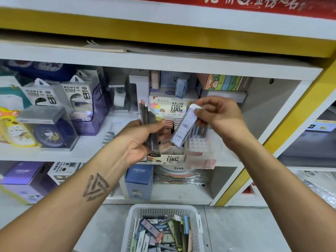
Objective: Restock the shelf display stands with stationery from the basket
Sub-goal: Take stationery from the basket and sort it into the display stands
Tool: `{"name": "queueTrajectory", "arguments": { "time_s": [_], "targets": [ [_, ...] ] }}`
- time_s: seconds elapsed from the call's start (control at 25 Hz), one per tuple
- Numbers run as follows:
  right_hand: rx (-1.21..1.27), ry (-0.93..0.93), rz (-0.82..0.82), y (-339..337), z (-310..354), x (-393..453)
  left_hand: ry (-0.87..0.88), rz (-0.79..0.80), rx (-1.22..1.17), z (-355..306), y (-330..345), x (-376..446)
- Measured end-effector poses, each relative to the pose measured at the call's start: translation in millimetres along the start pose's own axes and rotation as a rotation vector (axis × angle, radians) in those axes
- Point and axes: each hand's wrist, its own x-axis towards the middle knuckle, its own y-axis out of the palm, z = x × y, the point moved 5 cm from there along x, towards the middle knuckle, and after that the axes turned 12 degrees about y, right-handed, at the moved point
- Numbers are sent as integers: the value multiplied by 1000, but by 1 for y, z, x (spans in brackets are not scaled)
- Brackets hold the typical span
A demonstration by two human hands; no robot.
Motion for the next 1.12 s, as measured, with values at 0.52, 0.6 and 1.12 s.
{"name": "queueTrajectory", "arguments": {
  "time_s": [0.52, 0.6, 1.12],
  "targets": [
    [-818, -479, -58, 33, -12, -3, -63, 30, -134, -11, -15, -4],
    [-977, -463, -55, 40, -18, -1, -59, 59, -94, -8, -13, -6],
    [-133, 186, 153, 49, -19, -4, -35, 198, 55, 13, 10, -12]
  ]
}}
